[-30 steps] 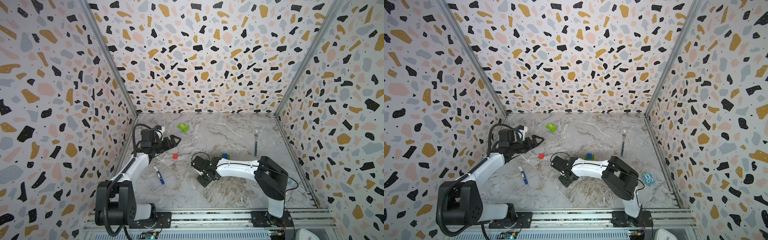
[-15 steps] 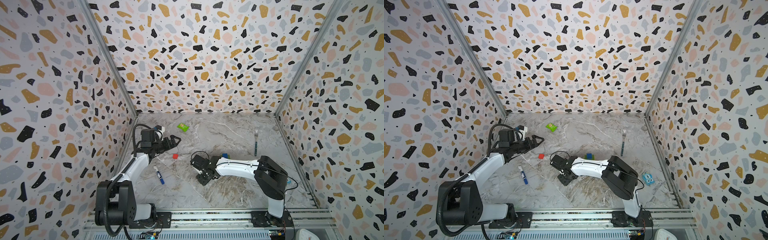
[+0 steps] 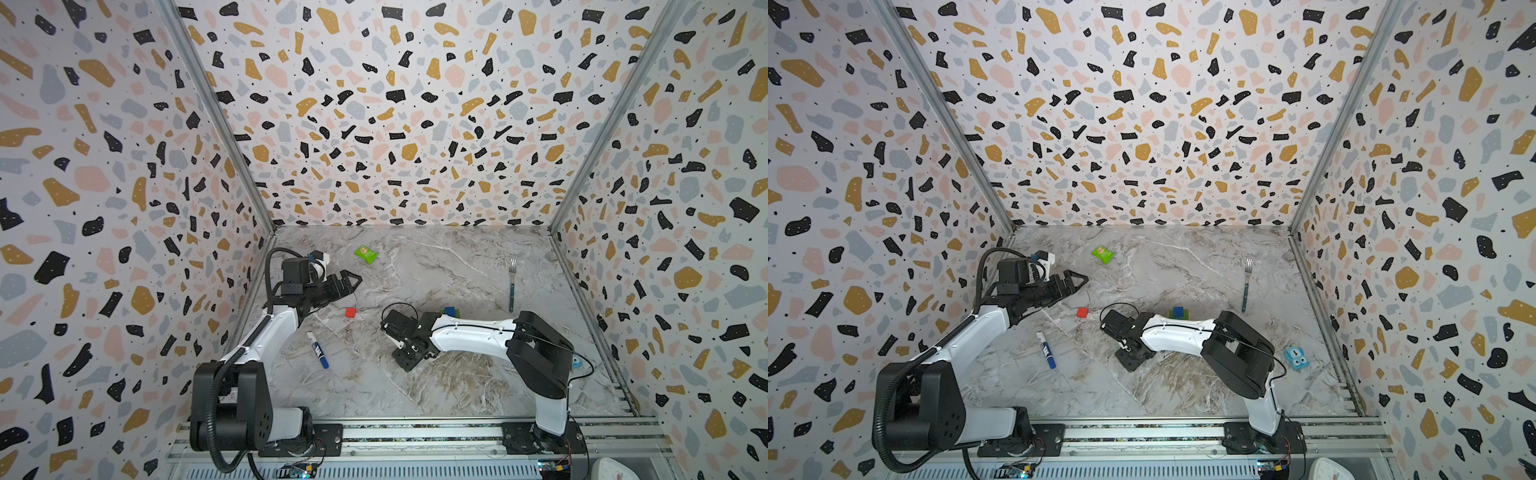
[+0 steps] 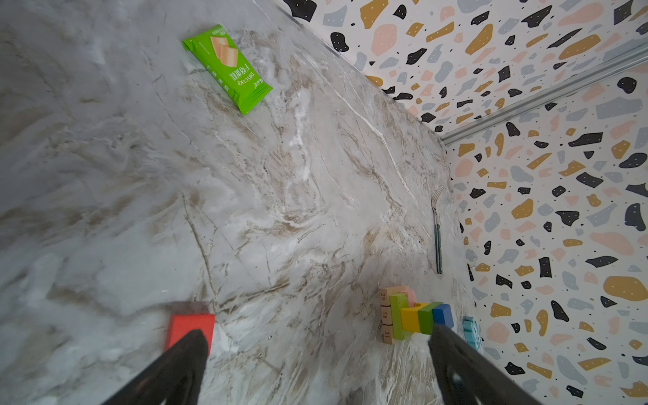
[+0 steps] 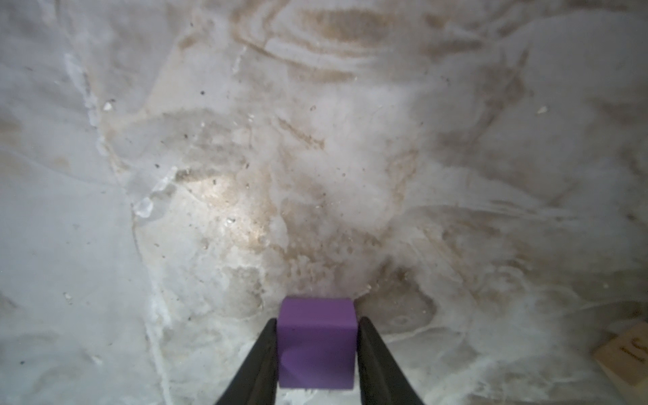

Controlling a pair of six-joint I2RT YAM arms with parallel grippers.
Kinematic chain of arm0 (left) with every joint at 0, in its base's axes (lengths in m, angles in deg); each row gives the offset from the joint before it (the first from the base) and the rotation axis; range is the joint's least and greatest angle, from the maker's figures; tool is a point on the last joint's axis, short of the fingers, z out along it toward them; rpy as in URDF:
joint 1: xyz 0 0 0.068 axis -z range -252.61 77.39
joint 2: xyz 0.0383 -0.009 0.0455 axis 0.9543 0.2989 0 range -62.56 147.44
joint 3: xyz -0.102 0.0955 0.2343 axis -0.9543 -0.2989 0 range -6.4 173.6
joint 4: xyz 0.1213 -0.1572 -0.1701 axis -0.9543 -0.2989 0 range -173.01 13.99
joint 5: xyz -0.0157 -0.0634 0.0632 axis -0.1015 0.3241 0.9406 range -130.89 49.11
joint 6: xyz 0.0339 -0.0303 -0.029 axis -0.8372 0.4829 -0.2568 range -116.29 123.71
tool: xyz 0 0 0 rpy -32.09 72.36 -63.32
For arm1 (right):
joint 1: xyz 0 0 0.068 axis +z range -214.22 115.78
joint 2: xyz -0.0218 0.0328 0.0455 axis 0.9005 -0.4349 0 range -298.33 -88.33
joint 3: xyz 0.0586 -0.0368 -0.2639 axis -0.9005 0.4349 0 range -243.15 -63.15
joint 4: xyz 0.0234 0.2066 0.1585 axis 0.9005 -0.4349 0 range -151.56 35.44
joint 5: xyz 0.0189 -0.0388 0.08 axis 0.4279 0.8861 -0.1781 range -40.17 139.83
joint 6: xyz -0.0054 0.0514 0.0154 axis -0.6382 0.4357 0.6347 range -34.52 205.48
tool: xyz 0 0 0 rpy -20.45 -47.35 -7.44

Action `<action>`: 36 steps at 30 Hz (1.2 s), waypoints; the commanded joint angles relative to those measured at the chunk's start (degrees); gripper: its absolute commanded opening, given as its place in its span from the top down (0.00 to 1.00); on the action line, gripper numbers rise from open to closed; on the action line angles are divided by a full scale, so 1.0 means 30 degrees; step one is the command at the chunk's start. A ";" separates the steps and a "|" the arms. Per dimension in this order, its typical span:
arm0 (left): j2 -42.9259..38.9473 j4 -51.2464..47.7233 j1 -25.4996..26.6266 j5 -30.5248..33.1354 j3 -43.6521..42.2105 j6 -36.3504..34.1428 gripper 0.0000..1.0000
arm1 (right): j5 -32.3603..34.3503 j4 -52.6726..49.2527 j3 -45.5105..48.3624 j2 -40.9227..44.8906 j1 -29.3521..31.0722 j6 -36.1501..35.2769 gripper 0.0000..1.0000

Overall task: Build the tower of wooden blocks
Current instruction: 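Lift the purple cube with the right gripper off the table, then carry the purple cube with the right gripper above the blue cube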

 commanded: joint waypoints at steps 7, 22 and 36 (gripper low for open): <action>-0.0102 0.0202 0.0055 -0.0089 0.0183 -0.0314 0.00 | 0.0192 -0.1207 -0.0526 0.0564 -0.0217 0.0633 0.72; -0.0182 0.0254 0.0215 -0.0259 0.0118 -0.0226 0.00 | 0.0011 -0.5299 -0.3693 0.1952 -0.2389 0.3570 0.82; -0.0287 0.0200 0.0582 -0.0340 0.0153 -0.0287 0.00 | 0.0414 -0.8499 -0.6557 0.3007 -0.4908 0.4457 0.84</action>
